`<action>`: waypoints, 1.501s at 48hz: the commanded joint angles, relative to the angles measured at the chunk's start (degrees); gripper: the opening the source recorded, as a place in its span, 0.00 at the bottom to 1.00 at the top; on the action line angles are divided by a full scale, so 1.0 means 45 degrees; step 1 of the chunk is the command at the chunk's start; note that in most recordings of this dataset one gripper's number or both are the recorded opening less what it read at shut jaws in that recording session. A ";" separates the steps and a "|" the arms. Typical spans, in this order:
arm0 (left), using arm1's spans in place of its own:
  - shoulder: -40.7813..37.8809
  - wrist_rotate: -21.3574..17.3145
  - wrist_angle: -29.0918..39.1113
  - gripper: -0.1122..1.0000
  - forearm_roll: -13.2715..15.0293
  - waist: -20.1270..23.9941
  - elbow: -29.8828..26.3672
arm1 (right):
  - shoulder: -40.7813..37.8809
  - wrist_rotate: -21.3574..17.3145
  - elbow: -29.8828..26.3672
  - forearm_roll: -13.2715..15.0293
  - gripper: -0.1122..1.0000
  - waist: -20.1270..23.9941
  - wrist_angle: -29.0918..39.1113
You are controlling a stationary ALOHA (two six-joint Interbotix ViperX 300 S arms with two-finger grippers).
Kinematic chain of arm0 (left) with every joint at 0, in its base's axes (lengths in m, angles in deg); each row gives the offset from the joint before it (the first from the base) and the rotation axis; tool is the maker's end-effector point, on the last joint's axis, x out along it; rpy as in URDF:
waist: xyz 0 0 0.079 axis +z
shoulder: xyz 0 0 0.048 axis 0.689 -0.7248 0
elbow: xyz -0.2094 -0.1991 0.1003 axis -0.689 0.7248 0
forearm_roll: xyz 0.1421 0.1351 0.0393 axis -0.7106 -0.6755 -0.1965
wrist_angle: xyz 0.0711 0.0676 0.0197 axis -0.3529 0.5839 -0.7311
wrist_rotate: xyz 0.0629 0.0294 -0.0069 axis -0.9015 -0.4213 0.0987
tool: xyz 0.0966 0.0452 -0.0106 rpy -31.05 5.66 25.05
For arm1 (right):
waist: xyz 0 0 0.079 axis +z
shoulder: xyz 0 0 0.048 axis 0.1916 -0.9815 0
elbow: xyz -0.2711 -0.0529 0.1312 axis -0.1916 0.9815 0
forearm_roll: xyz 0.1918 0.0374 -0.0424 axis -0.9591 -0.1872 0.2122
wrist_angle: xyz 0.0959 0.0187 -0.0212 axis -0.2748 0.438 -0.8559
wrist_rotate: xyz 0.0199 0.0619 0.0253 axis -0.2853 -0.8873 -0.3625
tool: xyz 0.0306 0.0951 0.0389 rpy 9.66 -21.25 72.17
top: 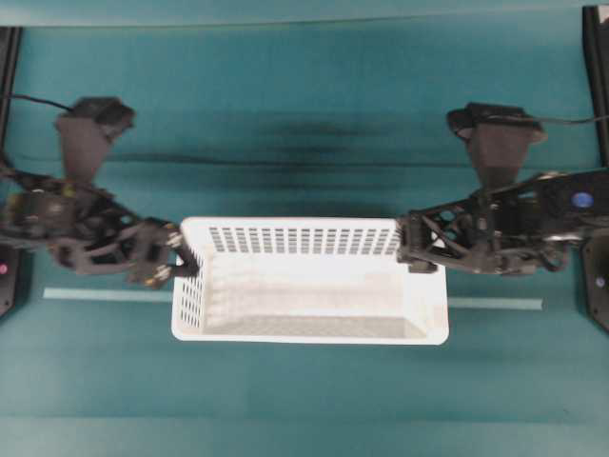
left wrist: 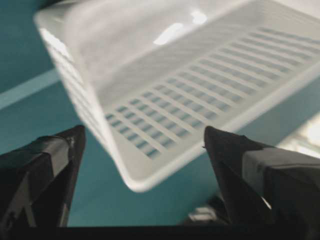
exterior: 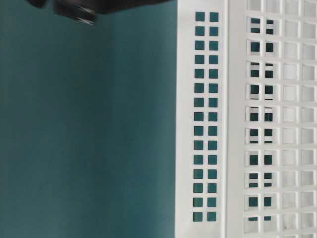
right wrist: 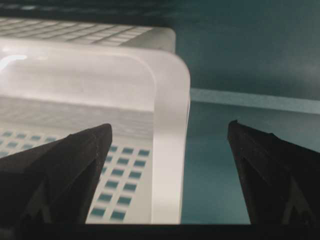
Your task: Lift the white basket with both hands.
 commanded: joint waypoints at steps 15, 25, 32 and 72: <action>0.3242 -0.2871 -0.0664 0.95 -0.0039 -0.0039 0.0059 | 0.2266 0.2656 -0.0215 0.2070 0.95 0.0137 -0.3887; 0.3984 -0.5273 -0.1016 0.95 -0.0020 0.0000 0.0176 | 0.3008 0.4824 0.0645 0.2422 0.95 -0.0020 -0.6914; 0.4199 -0.7129 -0.1406 0.95 -0.0039 0.0000 0.0313 | 0.3848 0.6992 0.1309 0.2695 0.94 0.0215 -0.7266; 0.6133 -1.3320 -0.4863 0.95 -0.0039 0.0195 0.1699 | 0.8340 1.3359 0.3848 0.2832 0.93 -0.0293 -1.1035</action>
